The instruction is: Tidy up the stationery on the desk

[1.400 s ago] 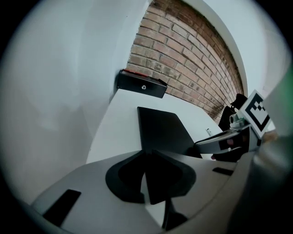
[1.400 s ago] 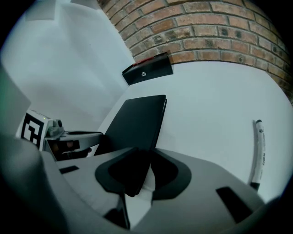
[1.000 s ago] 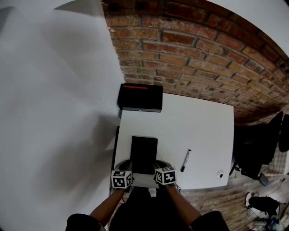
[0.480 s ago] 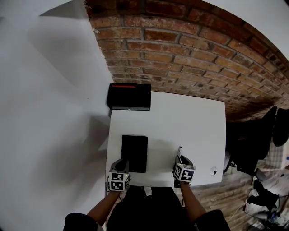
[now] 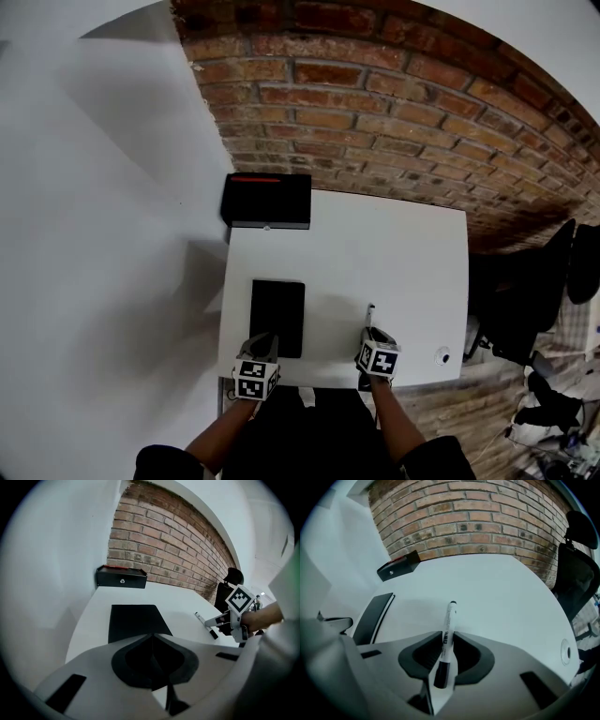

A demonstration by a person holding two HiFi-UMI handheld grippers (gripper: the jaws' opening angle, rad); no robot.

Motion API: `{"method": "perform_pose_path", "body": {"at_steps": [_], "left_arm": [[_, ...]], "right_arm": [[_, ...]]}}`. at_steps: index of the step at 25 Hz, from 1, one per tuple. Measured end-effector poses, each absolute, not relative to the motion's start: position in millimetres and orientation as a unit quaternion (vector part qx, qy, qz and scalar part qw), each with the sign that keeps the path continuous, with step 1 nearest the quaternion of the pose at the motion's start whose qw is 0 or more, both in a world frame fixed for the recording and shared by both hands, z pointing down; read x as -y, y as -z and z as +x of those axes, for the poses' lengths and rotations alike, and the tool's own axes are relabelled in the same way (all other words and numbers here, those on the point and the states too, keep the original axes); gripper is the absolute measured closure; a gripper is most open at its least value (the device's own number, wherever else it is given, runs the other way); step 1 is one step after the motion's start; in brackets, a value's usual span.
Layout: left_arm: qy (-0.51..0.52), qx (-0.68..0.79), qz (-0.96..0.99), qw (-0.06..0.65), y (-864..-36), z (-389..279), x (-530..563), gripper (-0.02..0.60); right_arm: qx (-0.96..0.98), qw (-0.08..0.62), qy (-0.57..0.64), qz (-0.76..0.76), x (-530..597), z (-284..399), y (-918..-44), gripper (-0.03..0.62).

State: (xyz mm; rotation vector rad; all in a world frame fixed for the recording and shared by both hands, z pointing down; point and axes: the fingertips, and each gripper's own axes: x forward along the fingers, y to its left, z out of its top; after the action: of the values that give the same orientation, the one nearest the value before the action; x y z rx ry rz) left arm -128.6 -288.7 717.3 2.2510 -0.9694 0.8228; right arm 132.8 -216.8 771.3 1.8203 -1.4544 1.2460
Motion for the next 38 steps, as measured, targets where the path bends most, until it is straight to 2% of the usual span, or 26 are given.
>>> {"method": "perform_pose_path", "body": {"at_steps": [12, 26, 34, 38], "left_arm": [[-0.3, 0.371, 0.83, 0.289, -721, -133, 282, 0.561], [-0.285, 0.394, 0.822, 0.298, -718, -151, 284, 0.561], [-0.286, 0.391, 0.819, 0.307, -721, -160, 283, 0.561], [-0.287, 0.388, 0.819, 0.309, -724, -164, 283, 0.561]], "right_arm": [[0.558, 0.23, -0.459, 0.651, 229, 112, -762, 0.513], [0.609, 0.22, -0.464, 0.605, 276, 36, -748, 0.514], [0.589, 0.181, -0.518, 0.594, 281, 5, -756, 0.514], [0.59, 0.185, -0.521, 0.588, 284, -7, -759, 0.514]]}}
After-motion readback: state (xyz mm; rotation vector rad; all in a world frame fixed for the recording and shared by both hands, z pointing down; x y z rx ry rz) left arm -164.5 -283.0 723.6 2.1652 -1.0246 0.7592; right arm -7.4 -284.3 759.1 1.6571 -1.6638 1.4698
